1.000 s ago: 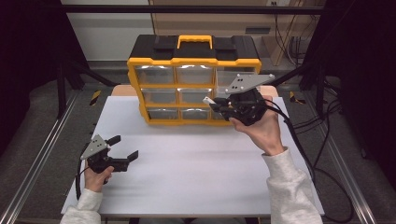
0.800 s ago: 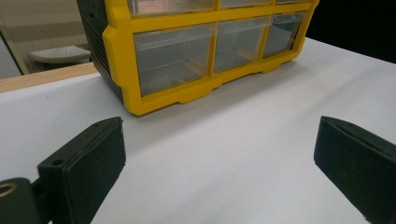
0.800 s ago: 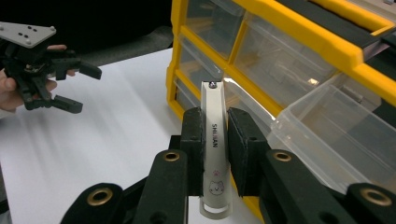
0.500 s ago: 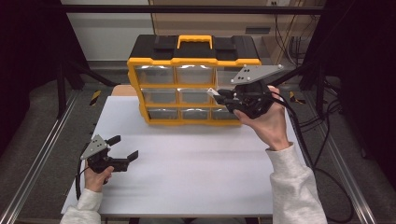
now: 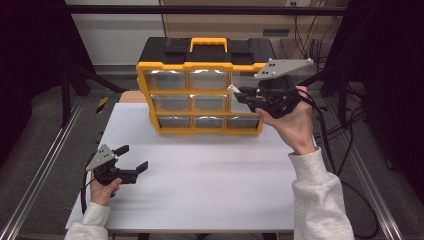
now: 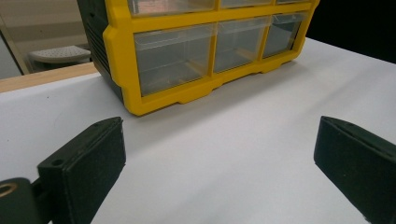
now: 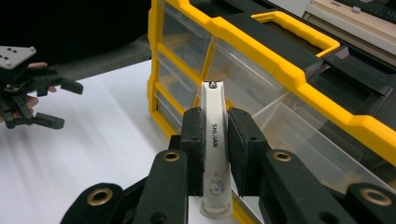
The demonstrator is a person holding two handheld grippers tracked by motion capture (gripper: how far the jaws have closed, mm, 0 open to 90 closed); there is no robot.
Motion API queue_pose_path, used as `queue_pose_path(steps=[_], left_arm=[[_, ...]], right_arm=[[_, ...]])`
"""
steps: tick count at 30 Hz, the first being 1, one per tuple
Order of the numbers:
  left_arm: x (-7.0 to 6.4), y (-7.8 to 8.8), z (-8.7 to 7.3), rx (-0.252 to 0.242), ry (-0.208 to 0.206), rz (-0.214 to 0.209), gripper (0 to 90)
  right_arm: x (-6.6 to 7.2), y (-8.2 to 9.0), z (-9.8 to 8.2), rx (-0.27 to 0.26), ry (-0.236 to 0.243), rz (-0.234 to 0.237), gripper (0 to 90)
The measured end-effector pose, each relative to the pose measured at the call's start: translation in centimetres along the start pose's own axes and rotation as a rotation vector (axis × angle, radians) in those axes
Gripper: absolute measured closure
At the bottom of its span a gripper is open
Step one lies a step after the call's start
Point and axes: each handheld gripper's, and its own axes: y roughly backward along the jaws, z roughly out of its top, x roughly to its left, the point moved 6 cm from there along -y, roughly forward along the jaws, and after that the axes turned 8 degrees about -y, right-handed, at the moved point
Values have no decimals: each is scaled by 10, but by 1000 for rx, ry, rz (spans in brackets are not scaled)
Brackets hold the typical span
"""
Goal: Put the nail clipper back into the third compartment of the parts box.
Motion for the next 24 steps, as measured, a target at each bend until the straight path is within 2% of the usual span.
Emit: queue_pose_path(steps=[9, 24], left_arm=[[0, 0, 0, 0, 0, 1, 16], [0, 0, 0, 0, 0, 1, 16]], right_arm=[[-11, 0, 5, 3, -9, -39, 771], [-33, -5, 10, 9, -55, -101, 771]])
